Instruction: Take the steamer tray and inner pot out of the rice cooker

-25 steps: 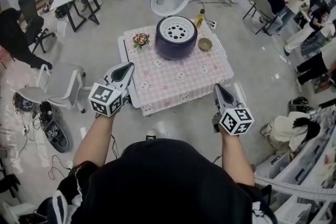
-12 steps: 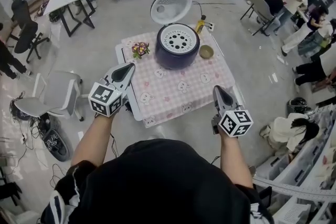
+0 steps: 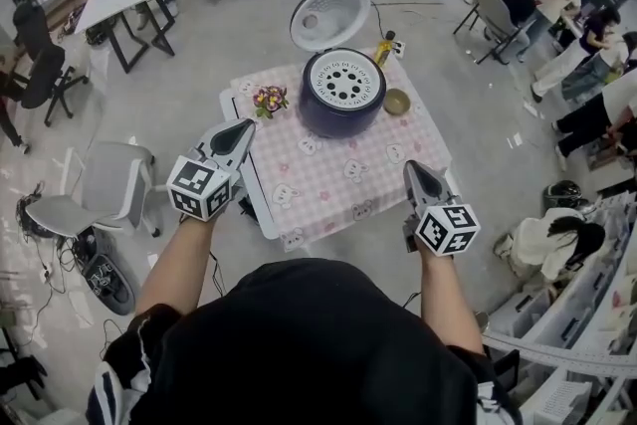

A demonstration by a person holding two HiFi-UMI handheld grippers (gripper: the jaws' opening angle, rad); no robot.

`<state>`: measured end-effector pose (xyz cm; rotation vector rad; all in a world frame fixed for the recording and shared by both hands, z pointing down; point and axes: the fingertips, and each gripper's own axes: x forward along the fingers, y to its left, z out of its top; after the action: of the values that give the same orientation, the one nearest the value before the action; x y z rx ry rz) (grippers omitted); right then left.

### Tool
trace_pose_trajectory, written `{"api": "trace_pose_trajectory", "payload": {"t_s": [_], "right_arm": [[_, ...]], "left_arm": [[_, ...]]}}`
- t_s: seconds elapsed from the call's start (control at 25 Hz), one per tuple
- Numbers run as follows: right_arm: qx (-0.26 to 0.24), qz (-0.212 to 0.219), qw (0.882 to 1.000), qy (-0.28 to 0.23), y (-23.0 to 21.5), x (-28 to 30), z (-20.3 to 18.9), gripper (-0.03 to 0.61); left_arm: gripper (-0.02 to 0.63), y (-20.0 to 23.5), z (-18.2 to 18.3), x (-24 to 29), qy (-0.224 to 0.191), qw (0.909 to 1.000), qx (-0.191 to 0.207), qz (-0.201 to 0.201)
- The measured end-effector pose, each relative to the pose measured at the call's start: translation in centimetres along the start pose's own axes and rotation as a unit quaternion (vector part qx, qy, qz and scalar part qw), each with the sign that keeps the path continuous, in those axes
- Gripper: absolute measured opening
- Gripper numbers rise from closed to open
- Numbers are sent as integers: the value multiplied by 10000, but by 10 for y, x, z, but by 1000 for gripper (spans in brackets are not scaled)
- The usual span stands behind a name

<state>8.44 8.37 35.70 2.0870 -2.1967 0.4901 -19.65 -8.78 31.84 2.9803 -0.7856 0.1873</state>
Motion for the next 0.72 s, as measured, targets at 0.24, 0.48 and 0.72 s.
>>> {"api": "trace_pose_trajectory", "payload": {"t_s": [0.24, 0.48, 0.72], "right_arm": [[-23, -21, 10000, 31, 10, 16, 3, 9], [-111, 2, 9999, 53, 13, 20, 8, 9], [-130, 102, 9998, 124, -5, 32, 8, 14]], "left_arm": [[21, 17, -3, 2, 57, 10000, -11, -69], [23, 19, -5, 8, 76, 9999, -38, -132], [21, 18, -8, 19, 125, 9999, -25, -86]]}}
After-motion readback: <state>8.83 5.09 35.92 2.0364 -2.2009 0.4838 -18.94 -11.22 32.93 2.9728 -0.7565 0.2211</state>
